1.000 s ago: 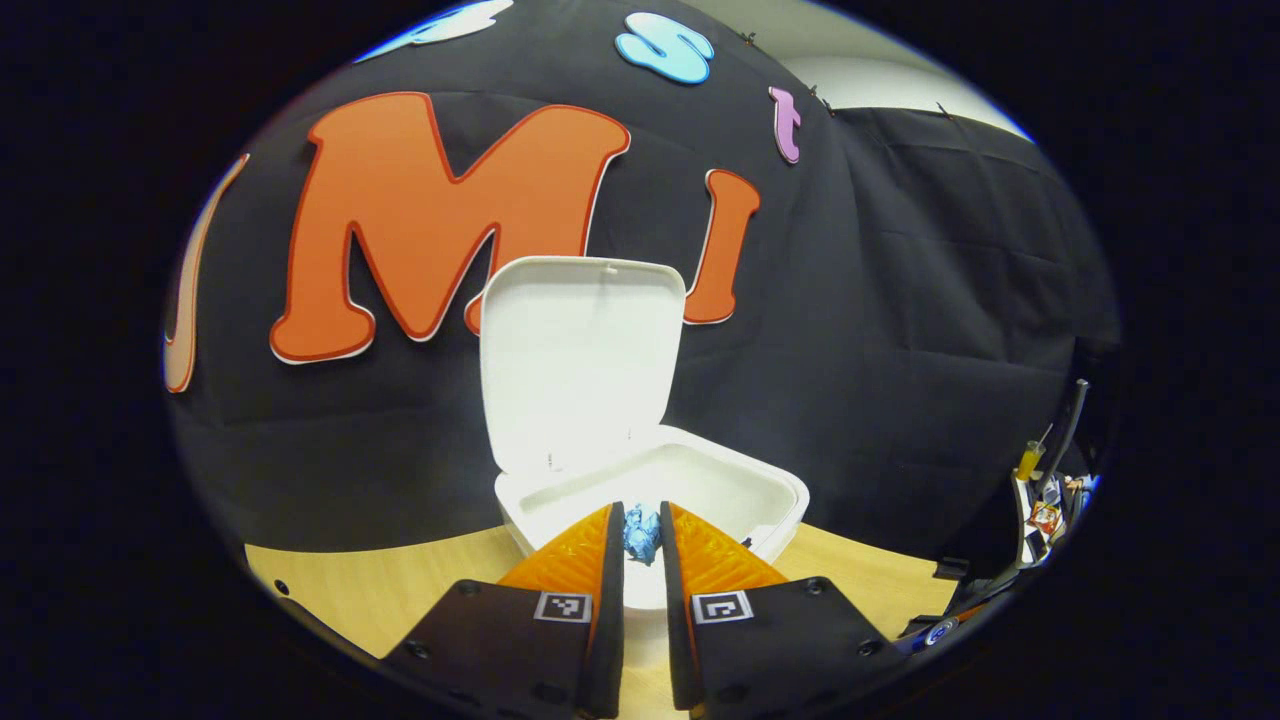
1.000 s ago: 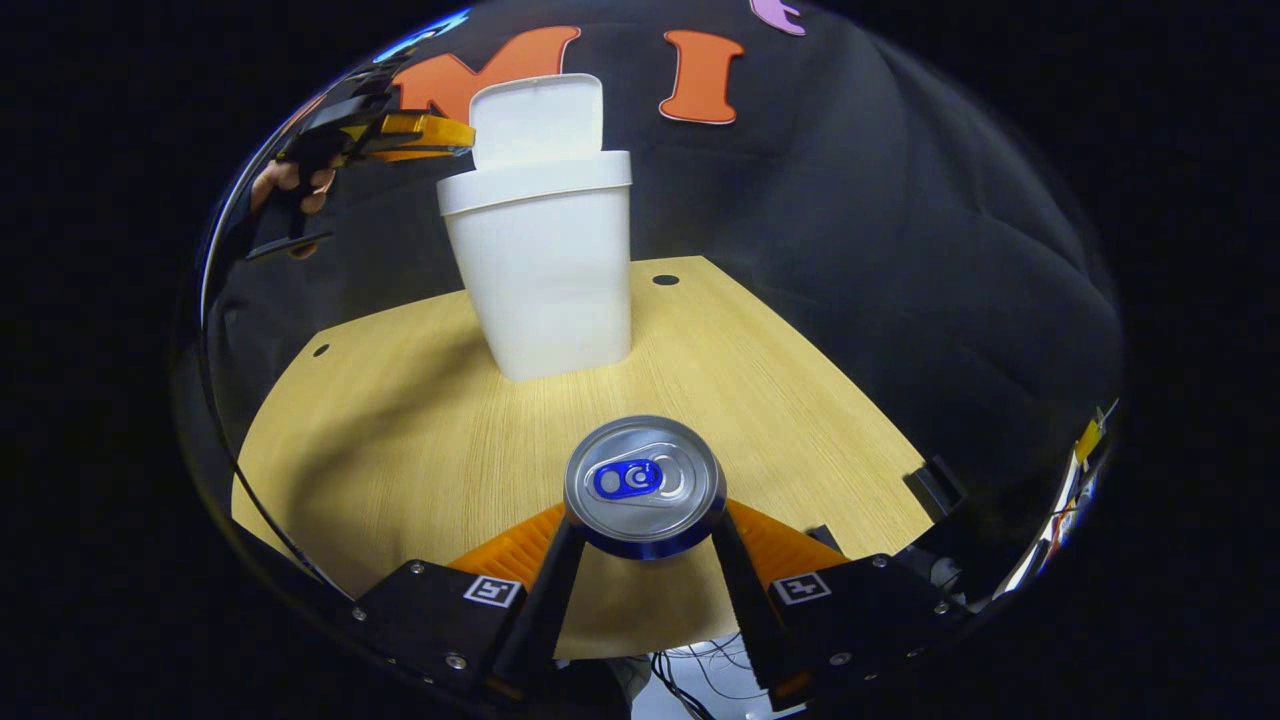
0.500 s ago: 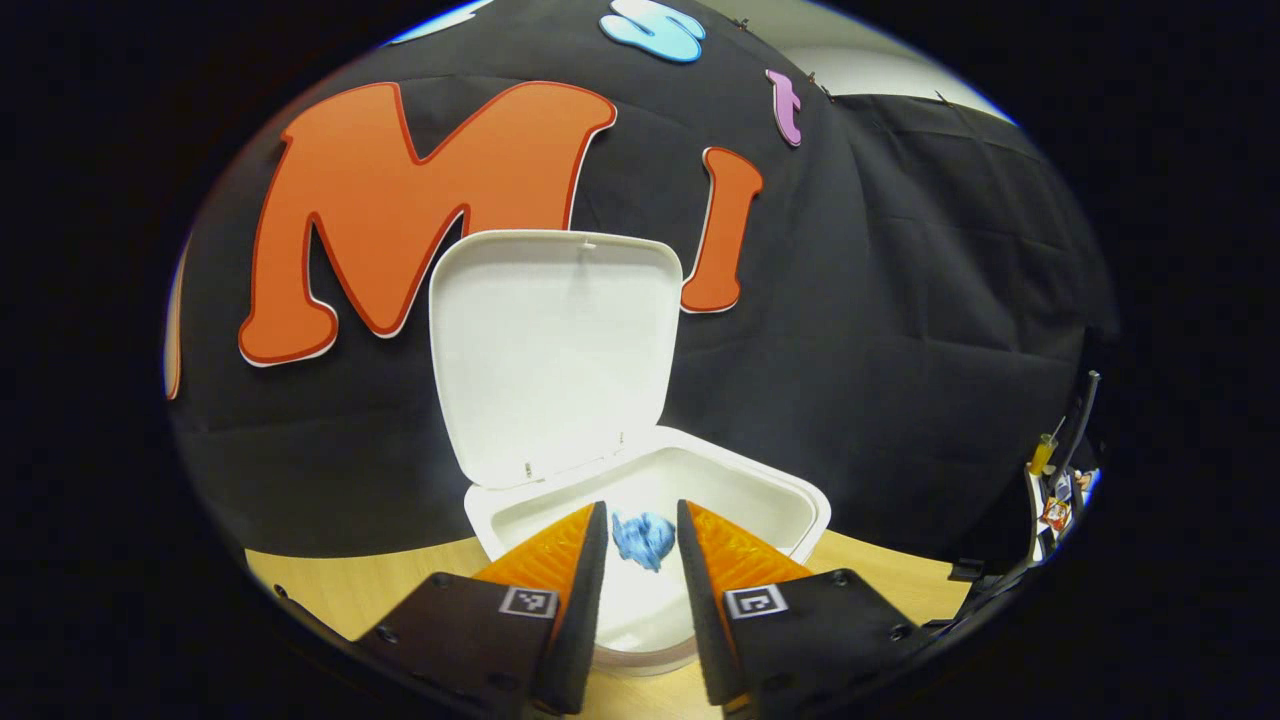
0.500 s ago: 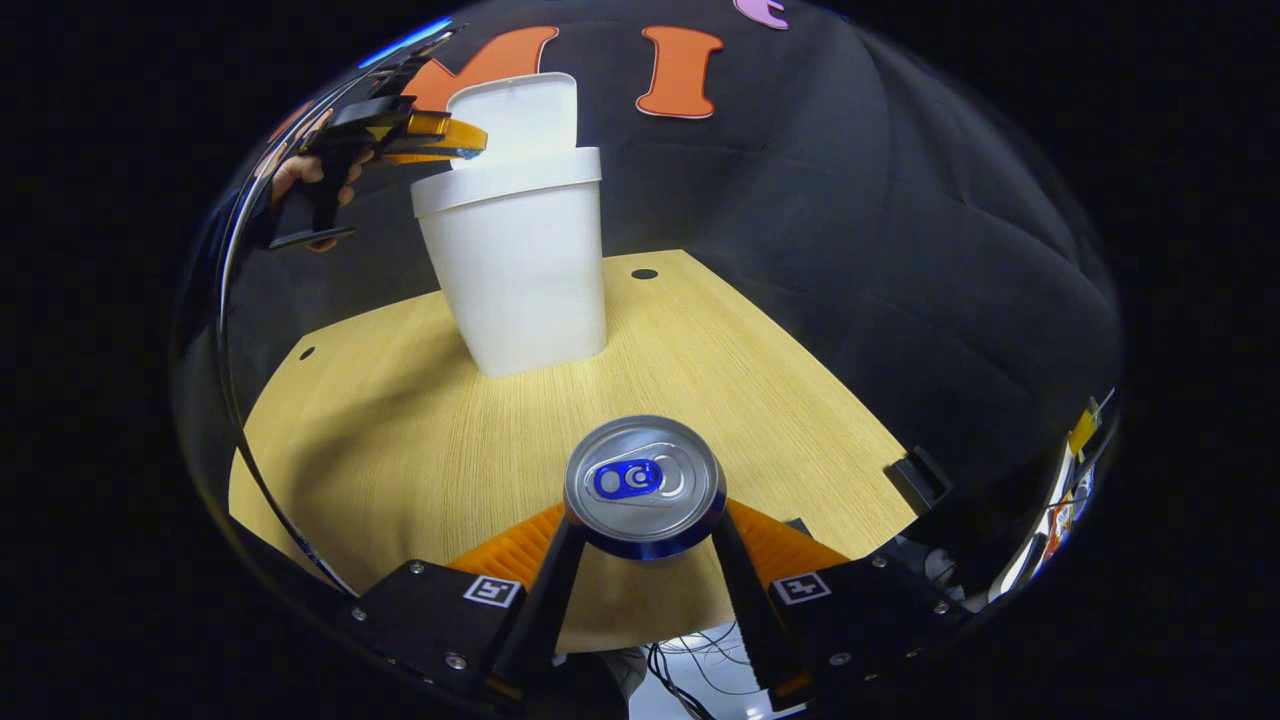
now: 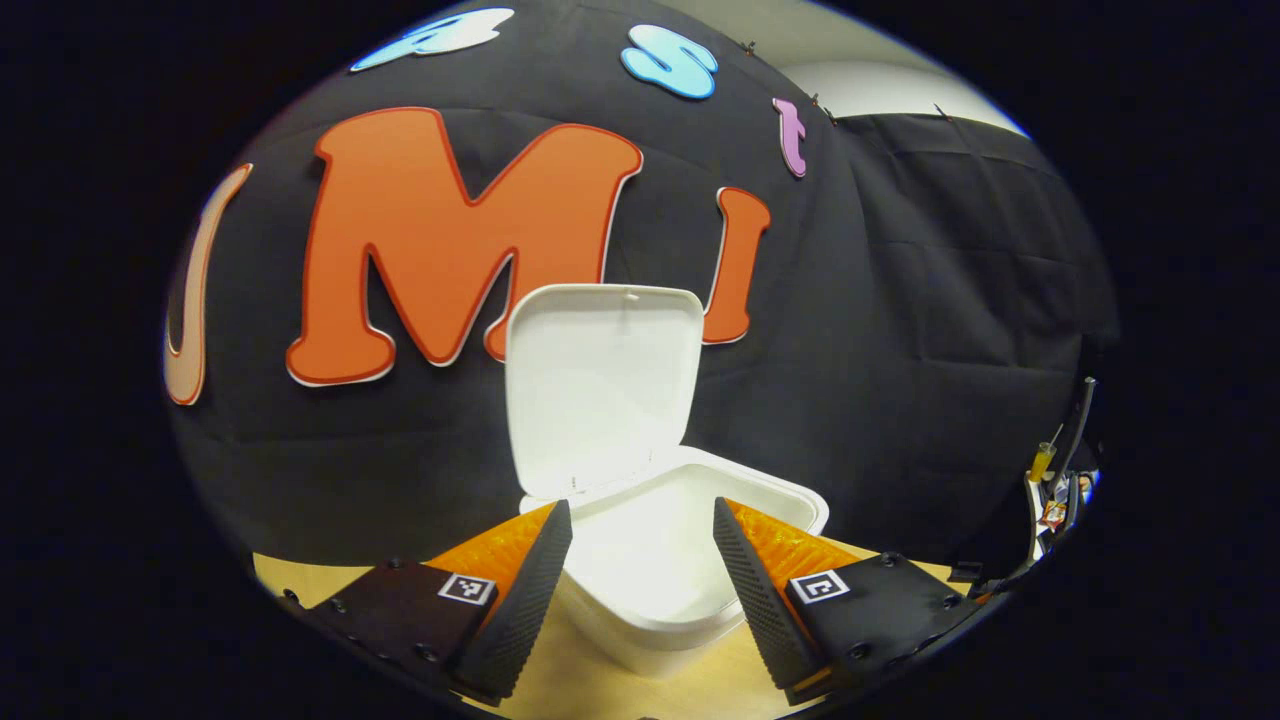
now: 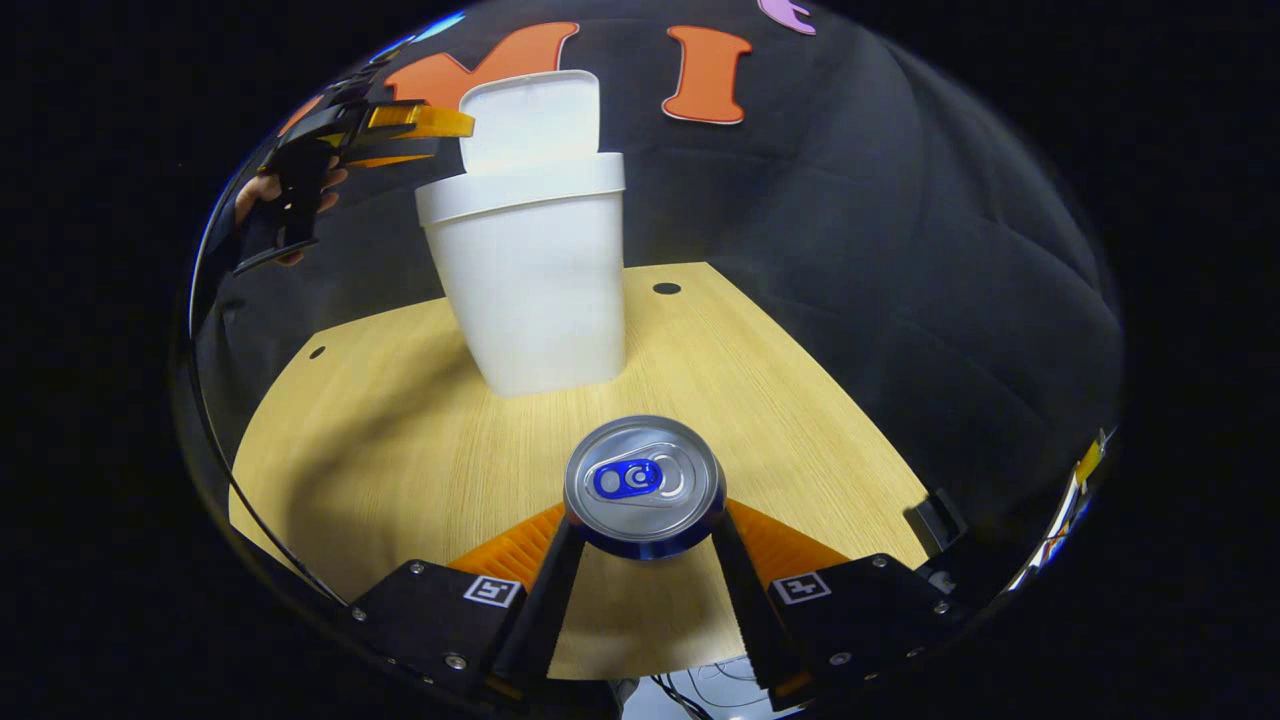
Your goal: Press the lid of the desktop garbage bin to open it, pick up the crumpled paper on the desktop and throw it into the bin, then pick up the pop can on the desktop and drop it into the bin, and finally close the garbage bin lid.
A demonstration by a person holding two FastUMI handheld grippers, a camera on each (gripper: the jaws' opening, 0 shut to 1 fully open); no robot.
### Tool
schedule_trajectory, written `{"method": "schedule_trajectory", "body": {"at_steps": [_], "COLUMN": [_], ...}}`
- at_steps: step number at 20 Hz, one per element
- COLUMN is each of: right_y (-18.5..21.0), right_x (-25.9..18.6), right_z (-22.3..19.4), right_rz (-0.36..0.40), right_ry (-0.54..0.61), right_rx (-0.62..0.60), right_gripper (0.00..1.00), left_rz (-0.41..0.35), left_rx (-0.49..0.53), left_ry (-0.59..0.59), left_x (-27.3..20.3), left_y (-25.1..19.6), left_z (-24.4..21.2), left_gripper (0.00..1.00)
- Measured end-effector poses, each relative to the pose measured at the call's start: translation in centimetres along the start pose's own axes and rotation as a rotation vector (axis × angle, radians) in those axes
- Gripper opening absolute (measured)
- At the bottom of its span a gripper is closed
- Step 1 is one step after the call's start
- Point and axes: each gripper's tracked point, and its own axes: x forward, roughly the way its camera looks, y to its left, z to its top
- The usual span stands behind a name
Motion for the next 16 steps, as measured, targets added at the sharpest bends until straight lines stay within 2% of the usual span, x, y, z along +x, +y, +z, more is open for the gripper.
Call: {"method": "schedule_trajectory", "body": {"at_steps": [9,16], "right_y": [3.9,7.0], "right_x": [1.9,2.1], "right_z": [2.4,3.9], "right_rz": [0.085,0.137], "right_ry": [-0.014,-0.021], "right_rx": [-0.108,-0.176], "right_gripper": [0.76,0.76], "left_rz": [0.214,0.365], "left_rx": [-0.023,-0.03], "left_ry": [0.015,0.045], "left_x": [-10.1,-17.1], "left_y": [9.1,14.0], "left_z": [-2.8,-5.8], "left_gripper": [0.95,0.95]}}
